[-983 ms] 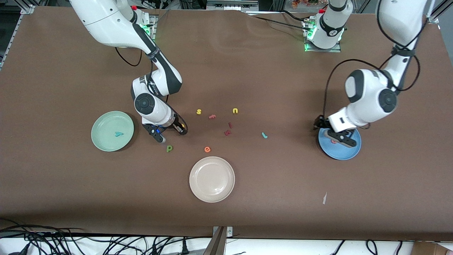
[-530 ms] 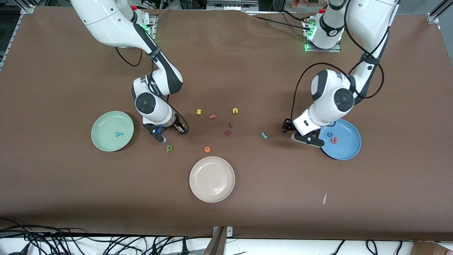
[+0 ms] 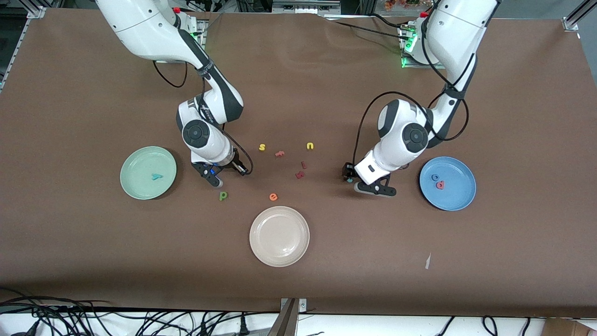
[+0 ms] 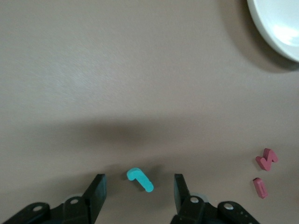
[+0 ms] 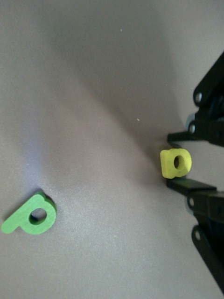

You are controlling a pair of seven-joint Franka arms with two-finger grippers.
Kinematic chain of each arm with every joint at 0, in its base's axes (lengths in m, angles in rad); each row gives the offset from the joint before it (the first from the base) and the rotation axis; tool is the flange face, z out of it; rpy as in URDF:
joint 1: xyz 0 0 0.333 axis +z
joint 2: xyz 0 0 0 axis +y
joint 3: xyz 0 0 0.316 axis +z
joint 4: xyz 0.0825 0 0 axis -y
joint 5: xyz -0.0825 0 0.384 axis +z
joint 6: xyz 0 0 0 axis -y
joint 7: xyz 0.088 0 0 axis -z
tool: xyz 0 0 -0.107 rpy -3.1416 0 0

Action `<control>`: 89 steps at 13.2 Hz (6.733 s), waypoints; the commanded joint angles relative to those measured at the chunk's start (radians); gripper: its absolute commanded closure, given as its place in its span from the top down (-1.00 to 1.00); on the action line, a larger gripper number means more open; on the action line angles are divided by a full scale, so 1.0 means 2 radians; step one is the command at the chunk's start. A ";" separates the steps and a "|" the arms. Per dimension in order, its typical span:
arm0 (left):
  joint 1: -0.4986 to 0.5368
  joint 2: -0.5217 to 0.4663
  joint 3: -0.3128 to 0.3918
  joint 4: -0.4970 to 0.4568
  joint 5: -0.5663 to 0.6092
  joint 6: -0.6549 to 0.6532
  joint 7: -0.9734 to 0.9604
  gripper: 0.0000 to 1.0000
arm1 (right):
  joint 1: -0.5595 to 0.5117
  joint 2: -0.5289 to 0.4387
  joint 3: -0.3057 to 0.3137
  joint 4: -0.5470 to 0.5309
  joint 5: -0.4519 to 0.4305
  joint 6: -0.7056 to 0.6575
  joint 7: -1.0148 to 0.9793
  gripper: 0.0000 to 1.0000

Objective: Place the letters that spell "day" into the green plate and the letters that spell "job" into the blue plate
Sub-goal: 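Place the yellow d on the green plate while the left gripper grasps, then place the cyan 1 on the blue plate while the right gripper reaches, then grasp the green d with the right gripper while the left arm withdraws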

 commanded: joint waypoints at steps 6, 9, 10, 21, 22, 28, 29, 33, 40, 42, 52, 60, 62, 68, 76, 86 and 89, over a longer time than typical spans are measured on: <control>-0.043 0.037 0.026 0.010 -0.013 0.030 0.001 0.33 | 0.001 -0.011 -0.018 0.013 -0.008 -0.026 -0.006 -0.82; -0.043 0.037 0.028 0.006 -0.011 0.030 0.002 0.33 | 0.001 -0.049 -0.050 0.015 -0.010 -0.097 -0.077 -0.92; -0.042 0.036 0.028 0.005 -0.009 0.030 0.002 0.31 | 0.001 -0.059 -0.062 0.015 -0.010 -0.123 -0.100 -0.92; -0.043 0.037 0.029 0.000 -0.008 0.030 0.003 -0.65 | -0.006 -0.092 -0.224 -0.036 -0.001 -0.135 -0.461 -0.91; -0.043 0.037 0.029 0.000 -0.008 0.029 0.004 -0.67 | -0.012 -0.086 -0.224 -0.042 -0.001 -0.119 -0.463 -0.86; -0.043 0.033 0.033 0.000 -0.007 0.024 0.006 -1.00 | -0.015 -0.086 -0.218 -0.012 0.006 -0.157 -0.457 1.00; -0.042 0.027 0.033 -0.001 0.006 0.018 0.006 -1.00 | -0.015 -0.086 -0.215 0.000 0.031 -0.173 -0.456 1.00; -0.013 -0.010 0.036 -0.003 0.033 -0.029 0.006 -1.00 | 0.001 -0.083 -0.210 0.030 0.078 -0.194 -0.413 1.00; 0.132 -0.104 0.036 -0.044 0.061 -0.128 0.175 -1.00 | 0.075 -0.043 -0.206 0.094 0.078 -0.192 -0.306 1.00; 0.164 -0.116 0.036 -0.068 0.062 -0.128 0.218 -1.00 | 0.083 -0.021 -0.198 0.118 0.088 -0.191 -0.305 1.00; 0.197 -0.121 0.036 -0.082 0.113 -0.128 0.251 0.92 | 0.084 0.043 -0.174 0.148 0.088 -0.141 -0.311 1.00; 0.218 -0.220 0.036 -0.144 0.113 -0.128 0.244 1.00 | 0.089 0.072 -0.164 0.148 0.086 -0.071 -0.332 0.99; 0.219 -0.252 0.036 -0.160 0.112 -0.128 0.245 1.00 | 0.089 0.075 -0.164 0.148 0.085 -0.067 -0.334 0.90; 0.219 -0.334 0.033 -0.154 0.114 -0.161 0.249 1.00 | 0.089 0.089 -0.152 0.153 0.085 -0.052 -0.334 0.59; 0.224 -0.396 0.036 -0.035 0.160 -0.360 0.245 1.00 | 0.083 0.088 -0.152 0.156 0.088 -0.053 -0.357 0.16; 0.223 -0.318 0.035 0.162 0.186 -0.542 0.200 1.00 | 0.076 0.090 -0.152 0.156 0.088 -0.053 -0.374 -0.17; 0.224 -0.314 0.032 0.161 0.181 -0.552 0.188 1.00 | 0.076 0.091 -0.152 0.156 0.088 -0.053 -0.373 -0.53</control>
